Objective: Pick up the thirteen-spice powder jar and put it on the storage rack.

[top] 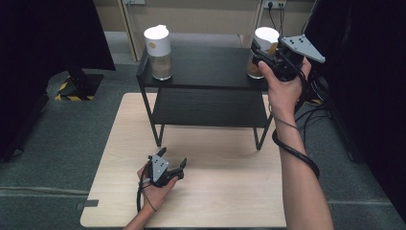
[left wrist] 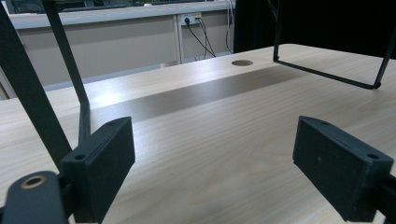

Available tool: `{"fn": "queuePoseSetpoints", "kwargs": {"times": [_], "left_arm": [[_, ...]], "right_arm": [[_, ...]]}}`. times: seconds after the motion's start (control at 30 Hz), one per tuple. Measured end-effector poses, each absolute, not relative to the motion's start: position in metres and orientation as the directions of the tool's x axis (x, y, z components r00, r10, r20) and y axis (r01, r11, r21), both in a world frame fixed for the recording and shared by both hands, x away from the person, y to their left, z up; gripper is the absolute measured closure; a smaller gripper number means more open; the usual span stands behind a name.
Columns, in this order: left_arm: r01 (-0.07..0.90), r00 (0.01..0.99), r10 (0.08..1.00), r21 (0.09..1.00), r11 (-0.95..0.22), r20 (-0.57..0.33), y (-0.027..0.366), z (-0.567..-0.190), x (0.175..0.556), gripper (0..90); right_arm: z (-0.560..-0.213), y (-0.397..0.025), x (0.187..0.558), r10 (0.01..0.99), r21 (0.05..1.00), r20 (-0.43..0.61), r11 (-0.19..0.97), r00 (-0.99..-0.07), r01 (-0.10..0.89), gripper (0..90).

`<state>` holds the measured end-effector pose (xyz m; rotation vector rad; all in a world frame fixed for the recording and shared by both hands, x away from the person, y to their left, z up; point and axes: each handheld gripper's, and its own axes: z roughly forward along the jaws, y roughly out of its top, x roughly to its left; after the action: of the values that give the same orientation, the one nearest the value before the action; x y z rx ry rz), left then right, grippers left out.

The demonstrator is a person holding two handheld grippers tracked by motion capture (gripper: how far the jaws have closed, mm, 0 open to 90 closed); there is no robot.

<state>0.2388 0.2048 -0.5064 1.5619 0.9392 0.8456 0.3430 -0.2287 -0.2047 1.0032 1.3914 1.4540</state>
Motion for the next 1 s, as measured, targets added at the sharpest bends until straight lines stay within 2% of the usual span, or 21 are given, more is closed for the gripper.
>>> {"fn": "queuePoseSetpoints", "kwargs": {"times": [0.3,0.6,1.0], "left_arm": [[0.137,0.438,0.898,0.984,-0.115,0.044,0.205,-0.506,0.239,12.7],[0.136,0.438,0.898,0.984,-0.117,0.046,0.204,-0.506,0.239,12.7],[0.135,0.437,0.898,0.984,-0.119,0.049,0.204,-0.506,0.239,12.7]], "right_arm": [[-0.205,-0.227,0.345,0.954,0.999,-0.013,-0.003,-0.301,-0.051,29.5],[-0.203,-0.231,0.343,0.951,0.999,0.006,-0.019,-0.309,-0.037,14.8],[-0.202,-0.239,0.333,0.936,1.0,-0.006,-0.005,-0.351,-0.03,12.2]]}}
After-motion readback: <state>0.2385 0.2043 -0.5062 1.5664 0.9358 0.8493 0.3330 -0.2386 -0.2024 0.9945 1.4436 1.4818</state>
